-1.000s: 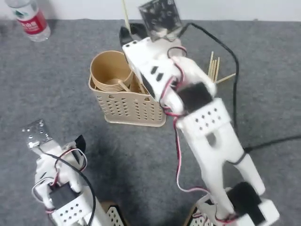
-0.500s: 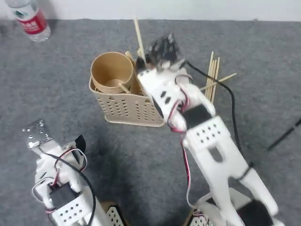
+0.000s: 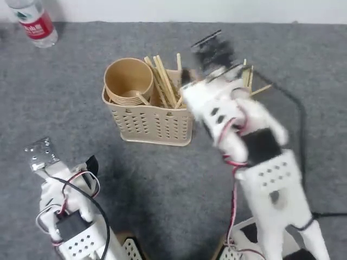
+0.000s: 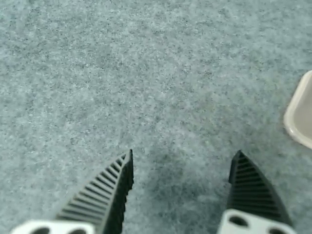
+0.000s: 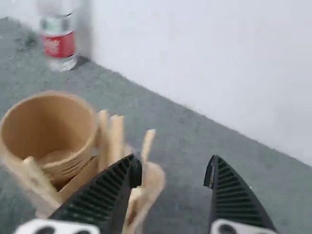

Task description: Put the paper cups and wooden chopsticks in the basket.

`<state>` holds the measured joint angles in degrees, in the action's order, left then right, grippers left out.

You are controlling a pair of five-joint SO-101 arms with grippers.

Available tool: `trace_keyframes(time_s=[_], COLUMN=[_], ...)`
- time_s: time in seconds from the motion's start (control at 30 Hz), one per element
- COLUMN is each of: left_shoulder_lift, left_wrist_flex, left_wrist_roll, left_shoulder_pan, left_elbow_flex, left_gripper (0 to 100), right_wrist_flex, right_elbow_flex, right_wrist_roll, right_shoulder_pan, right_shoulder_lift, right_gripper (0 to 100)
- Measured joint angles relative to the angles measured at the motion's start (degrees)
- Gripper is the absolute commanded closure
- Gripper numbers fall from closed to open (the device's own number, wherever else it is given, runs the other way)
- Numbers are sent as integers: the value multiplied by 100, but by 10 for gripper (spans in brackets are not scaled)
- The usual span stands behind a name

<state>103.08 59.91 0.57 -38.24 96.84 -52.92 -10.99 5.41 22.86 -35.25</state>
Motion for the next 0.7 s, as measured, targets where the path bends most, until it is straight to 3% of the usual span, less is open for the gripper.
trace_keyframes(time_s=[0.27, 0.57, 0.7], left_shoulder_lift=[0, 0, 0], left_wrist_flex=[0, 0, 0], left_wrist_roll=[0, 0, 0], left_shoulder_pan=[0, 0, 0], left_elbow_flex=[0, 0, 0], left_gripper=[701, 701, 701], right_wrist_flex=[-580, -659, -1020], right_elbow_flex=[571, 1908, 2910], right_wrist_roll=[-308, -316, -316], right_shoulder_pan=[-1899, -2101, -2031], right_shoulder_lift=[1538, 5240, 6541], right_gripper=[786, 848, 809])
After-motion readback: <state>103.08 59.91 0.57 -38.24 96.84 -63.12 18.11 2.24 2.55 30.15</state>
